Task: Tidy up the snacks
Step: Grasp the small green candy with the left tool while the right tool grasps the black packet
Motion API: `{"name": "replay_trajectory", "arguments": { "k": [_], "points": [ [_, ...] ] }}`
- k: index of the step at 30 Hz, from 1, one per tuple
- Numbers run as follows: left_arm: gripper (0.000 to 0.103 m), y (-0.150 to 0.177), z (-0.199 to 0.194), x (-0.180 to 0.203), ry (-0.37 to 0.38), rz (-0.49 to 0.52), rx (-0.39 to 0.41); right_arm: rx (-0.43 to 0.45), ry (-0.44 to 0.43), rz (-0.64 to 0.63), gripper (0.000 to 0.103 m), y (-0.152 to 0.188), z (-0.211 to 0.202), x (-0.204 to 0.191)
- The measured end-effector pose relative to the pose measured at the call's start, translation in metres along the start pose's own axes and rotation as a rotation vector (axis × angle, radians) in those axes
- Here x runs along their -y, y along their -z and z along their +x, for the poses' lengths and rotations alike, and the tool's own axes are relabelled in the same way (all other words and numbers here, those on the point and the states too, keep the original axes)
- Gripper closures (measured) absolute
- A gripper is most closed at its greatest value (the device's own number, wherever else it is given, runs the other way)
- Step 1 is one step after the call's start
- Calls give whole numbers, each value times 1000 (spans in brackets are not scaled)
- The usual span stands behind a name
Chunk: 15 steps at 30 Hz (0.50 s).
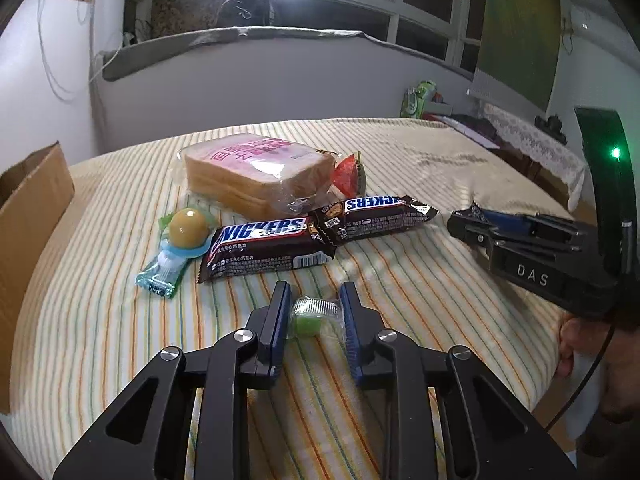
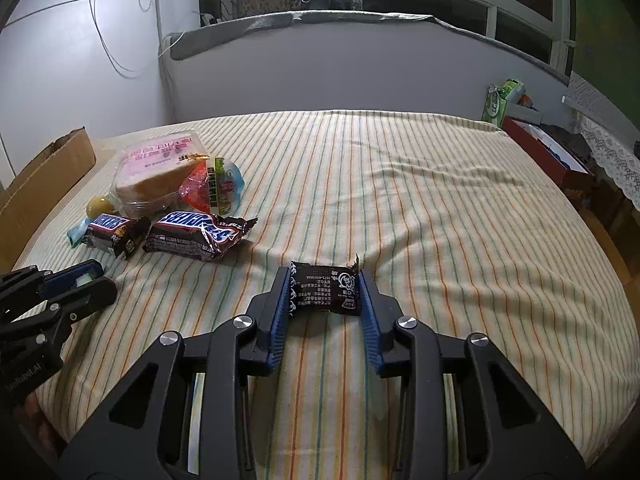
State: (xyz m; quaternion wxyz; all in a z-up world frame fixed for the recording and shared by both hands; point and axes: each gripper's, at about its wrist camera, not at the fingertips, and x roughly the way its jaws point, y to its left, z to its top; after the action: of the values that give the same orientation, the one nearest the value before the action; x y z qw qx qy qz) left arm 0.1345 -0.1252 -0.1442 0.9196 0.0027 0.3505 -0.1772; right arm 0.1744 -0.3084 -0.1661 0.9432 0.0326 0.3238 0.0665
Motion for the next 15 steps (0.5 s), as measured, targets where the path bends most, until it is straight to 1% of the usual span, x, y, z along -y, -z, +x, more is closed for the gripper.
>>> {"name": "replay_trajectory", "arguments": {
  "k": [3, 6, 10, 15],
  "points": [
    [80, 2, -2, -3, 16, -24, 12, 15, -6, 13, 70, 3, -2, 1],
    [81, 4, -5, -3, 17, -34, 27, 25, -14, 18, 70, 4, -3, 3],
    [81, 5, -4, 0, 3, -28, 37, 42, -36, 36, 70, 5, -5, 7],
    [81, 6, -4, 5, -17, -16, 46, 62, -28, 35, 70, 5, -7, 6]
  ]
}}
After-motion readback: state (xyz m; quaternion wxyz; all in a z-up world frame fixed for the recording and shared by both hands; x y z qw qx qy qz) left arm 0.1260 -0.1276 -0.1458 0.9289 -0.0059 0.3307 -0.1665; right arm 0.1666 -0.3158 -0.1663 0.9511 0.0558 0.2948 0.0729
